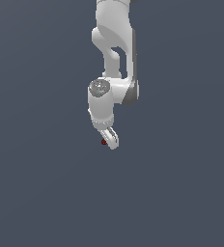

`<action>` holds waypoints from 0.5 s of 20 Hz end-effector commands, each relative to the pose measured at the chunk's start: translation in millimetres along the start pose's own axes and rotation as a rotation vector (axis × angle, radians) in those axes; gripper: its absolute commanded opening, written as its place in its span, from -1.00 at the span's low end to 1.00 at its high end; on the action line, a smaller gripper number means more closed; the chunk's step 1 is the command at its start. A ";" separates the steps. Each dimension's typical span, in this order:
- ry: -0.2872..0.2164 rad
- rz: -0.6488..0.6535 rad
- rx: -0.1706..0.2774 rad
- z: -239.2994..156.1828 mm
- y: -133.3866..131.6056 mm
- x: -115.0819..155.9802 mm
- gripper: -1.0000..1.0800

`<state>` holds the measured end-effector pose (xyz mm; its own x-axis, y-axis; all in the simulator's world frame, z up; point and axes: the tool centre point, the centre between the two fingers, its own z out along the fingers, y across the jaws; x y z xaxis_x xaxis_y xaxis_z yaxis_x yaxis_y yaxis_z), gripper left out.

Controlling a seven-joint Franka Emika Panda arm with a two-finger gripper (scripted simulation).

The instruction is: Pick up the object and move it to a goal position.

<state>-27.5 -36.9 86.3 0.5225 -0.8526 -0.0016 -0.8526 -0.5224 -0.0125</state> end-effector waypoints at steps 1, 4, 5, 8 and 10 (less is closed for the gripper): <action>0.000 0.064 -0.003 5.7 3.8 -1.0 0.92; 0.001 0.123 -0.007 10.9 7.5 -2.0 0.92; 0.001 0.139 -0.008 12.4 8.6 -2.2 0.92; 0.002 0.179 -0.010 15.9 11.2 -2.8 0.92; 0.002 0.198 -0.011 17.5 12.4 -3.1 0.92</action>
<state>-38.6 -40.2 70.0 0.3606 -0.9327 -0.0011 -0.9327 -0.3606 -0.0018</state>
